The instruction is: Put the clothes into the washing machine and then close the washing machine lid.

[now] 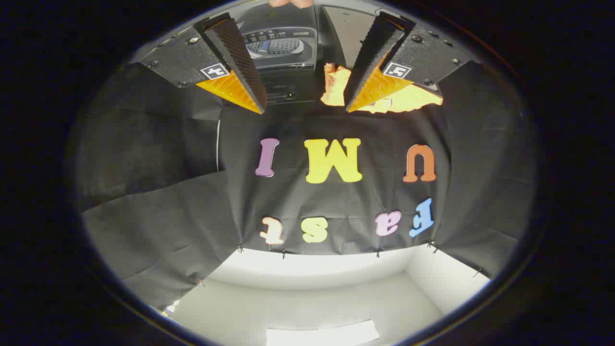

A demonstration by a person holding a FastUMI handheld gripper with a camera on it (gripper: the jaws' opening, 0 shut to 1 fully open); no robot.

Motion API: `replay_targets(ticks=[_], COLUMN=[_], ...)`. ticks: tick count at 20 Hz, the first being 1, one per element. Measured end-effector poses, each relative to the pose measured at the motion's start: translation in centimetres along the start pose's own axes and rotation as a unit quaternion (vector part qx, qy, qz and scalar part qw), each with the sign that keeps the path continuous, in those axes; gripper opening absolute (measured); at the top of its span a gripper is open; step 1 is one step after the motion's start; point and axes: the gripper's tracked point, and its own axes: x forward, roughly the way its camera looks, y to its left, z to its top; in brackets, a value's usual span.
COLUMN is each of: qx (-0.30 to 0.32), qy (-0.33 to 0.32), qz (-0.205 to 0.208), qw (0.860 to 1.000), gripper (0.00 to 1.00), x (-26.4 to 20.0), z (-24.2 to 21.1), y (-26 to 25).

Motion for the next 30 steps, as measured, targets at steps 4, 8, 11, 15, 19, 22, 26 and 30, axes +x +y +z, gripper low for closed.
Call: replay_targets(ticks=[4, 8, 11, 15, 19, 22, 26, 30], qx=[0.024, 0.026, 0.012, -0.001, 0.004, 0.003, -0.001, -0.006], qy=[0.032, 0.038, 0.051, 0.094, 0.106, 0.108, 0.105, 0.121], qz=[0.007, 0.000, -0.005, -0.012, -0.012, -0.014, -0.014, -0.007], qw=[0.999, 0.999, 0.999, 0.995, 0.994, 0.994, 0.994, 0.993], gripper=[1.00, 1.00, 1.00, 1.00, 1.00, 1.00, 1.00, 1.00], x=[0.0, 0.8, 1.0, 0.6, 0.6, 0.8, 1.1, 2.2], z=[-2.3, -2.8, -3.6, -5.7, -5.9, -6.0, -5.4, -5.3], y=[-0.7, -0.8, -0.7, -0.3, 0.3, 0.6, 1.8, 4.6])
